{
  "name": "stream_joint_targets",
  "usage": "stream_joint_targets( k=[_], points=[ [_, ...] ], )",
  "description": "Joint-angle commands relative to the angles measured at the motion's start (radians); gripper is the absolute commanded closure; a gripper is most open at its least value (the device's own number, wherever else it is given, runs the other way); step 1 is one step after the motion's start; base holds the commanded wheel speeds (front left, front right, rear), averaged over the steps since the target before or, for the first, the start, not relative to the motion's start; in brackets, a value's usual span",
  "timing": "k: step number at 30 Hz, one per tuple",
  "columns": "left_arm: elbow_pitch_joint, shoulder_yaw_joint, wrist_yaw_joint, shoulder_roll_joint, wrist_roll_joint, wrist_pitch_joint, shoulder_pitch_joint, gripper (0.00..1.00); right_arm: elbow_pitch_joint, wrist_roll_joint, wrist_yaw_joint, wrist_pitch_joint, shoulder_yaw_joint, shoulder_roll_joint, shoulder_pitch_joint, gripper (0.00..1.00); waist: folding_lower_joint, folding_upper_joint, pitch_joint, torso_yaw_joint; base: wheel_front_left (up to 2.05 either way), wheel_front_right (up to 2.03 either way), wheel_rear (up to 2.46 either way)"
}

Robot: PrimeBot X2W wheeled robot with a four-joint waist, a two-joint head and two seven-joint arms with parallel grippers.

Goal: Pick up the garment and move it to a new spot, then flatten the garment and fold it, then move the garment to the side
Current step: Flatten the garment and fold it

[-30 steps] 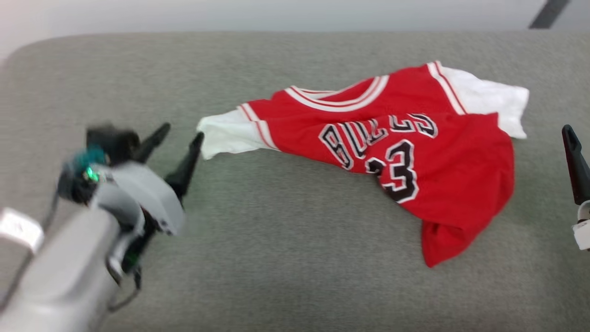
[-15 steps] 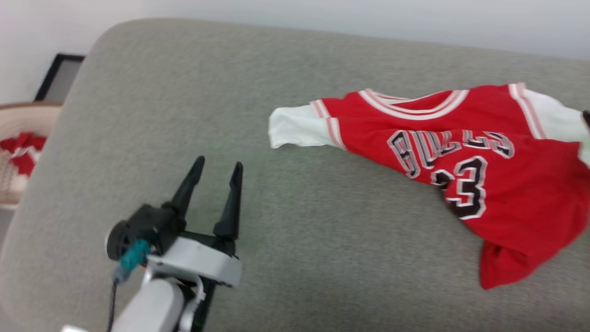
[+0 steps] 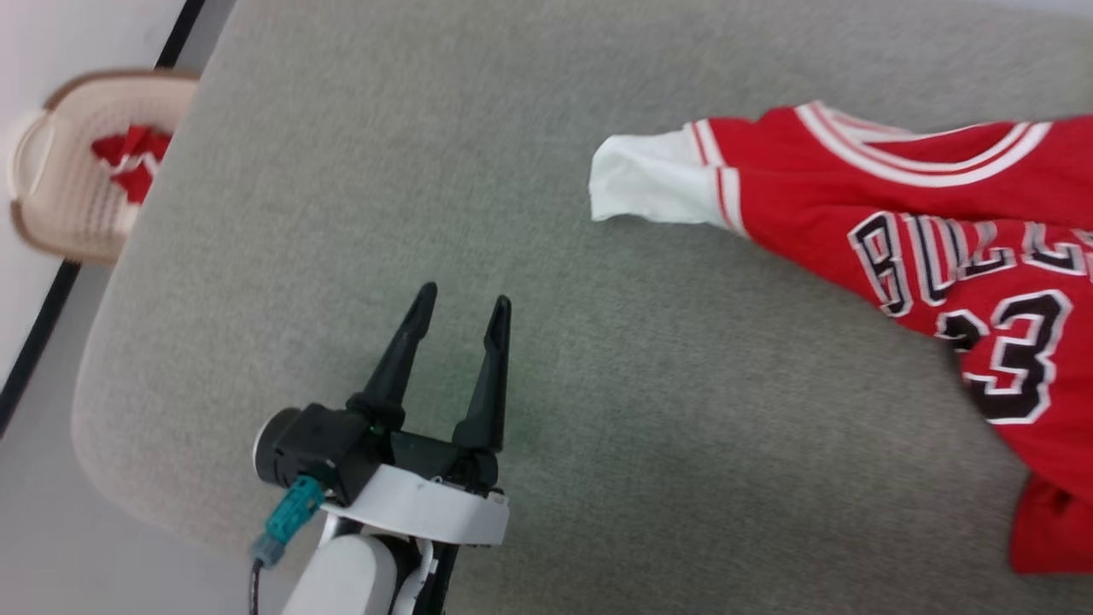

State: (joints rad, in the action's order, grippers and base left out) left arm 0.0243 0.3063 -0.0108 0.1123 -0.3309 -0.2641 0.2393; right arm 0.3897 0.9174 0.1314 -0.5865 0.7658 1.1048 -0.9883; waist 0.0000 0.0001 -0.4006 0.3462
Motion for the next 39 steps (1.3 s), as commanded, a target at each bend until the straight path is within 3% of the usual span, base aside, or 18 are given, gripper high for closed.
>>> stream_joint_targets(
  k=[1, 9, 10, 11, 16, 19, 21, 26, 29, 33, 39],
  points=[
    [-0.012, -0.016, -0.018, -0.016, 0.026, 0.000, -0.001, 0.00, 0.018, 0.033, -0.001, -0.014, 0.024, 0.009, -0.030, 0.00, 0.0000, -0.0001, -0.082, 0.062, 0.00, 0.00, 0.00],
    [-0.029, -0.037, -0.068, -0.052, 0.085, 0.000, 0.015, 0.00, 0.066, 0.104, -0.001, -0.038, 0.139, 0.016, -0.089, 0.00, 0.0000, -0.0001, -0.118, 0.073, 0.00, 0.00, 0.00],
    [-0.030, -0.040, -0.070, -0.054, 0.089, 0.000, 0.018, 0.00, 0.068, 0.112, -0.001, -0.038, 0.154, 0.014, -0.090, 0.65, 0.0000, -0.0001, -0.121, 0.072, 0.00, 0.00, 0.00],
    [-0.032, -0.040, -0.074, -0.057, 0.093, 0.000, 0.025, 0.00, 0.067, 0.116, -0.001, -0.037, 0.168, 0.013, -0.096, 0.98, 0.0000, -0.0001, -0.123, 0.071, 0.00, 0.00, 0.00],
    [-0.018, -0.035, -0.100, -0.043, 0.125, 0.000, 0.092, 0.00, 0.062, 0.140, -0.001, -0.029, 0.219, 0.020, -0.141, 1.00, 0.0000, -0.0001, -0.132, 0.056, 0.00, 0.00, 0.00],
    [0.028, -0.004, -0.115, 0.005, 0.114, 0.004, 0.195, 0.00, 0.059, 0.153, -0.001, -0.026, 0.243, 0.018, -0.176, 1.00, 0.0000, -0.0001, -0.140, 0.042, 0.00, 0.00, 0.00],
    [0.080, 0.040, -0.119, 0.057, 0.086, 0.066, 0.299, 0.00, 0.056, 0.161, -0.001, -0.027, 0.257, 0.015, -0.205, 1.00, 0.0000, -0.0001, -0.149, 0.030, 0.00, 0.00, 0.00],
    [0.174, 0.266, -0.118, 0.204, -0.167, 0.286, 0.612, 0.00, 0.046, 0.165, -0.002, -0.031, 0.300, -0.004, -0.279, 1.00, 0.0000, -0.0001, -0.184, -0.007, 0.00, 0.00, 0.00],
    [0.221, 0.384, -0.118, 0.264, -0.346, 0.418, 0.786, 0.00, 0.037, 0.166, -0.002, -0.031, 0.328, -0.018, -0.323, 1.00, 0.0000, -0.0001, -0.209, -0.031, 0.00, 0.00, 0.00],
    [0.306, 0.496, -0.118, 0.292, -0.570, 0.606, 0.961, 0.00, 0.042, 0.167, -0.002, -0.029, 0.370, -0.028, -0.376, 1.00, 0.0000, -0.0001, -0.231, -0.048, 0.00, 0.00, 0.00],
    [0.398, 0.607, -0.119, 0.296, -0.755, 0.819, 1.110, 0.00, 0.045, 0.176, -0.002, -0.020, 0.427, -0.053, -0.431, 1.00, 0.0000, -0.0001, -0.259, -0.069, 0.00, 0.00, 0.00]
  ],
)
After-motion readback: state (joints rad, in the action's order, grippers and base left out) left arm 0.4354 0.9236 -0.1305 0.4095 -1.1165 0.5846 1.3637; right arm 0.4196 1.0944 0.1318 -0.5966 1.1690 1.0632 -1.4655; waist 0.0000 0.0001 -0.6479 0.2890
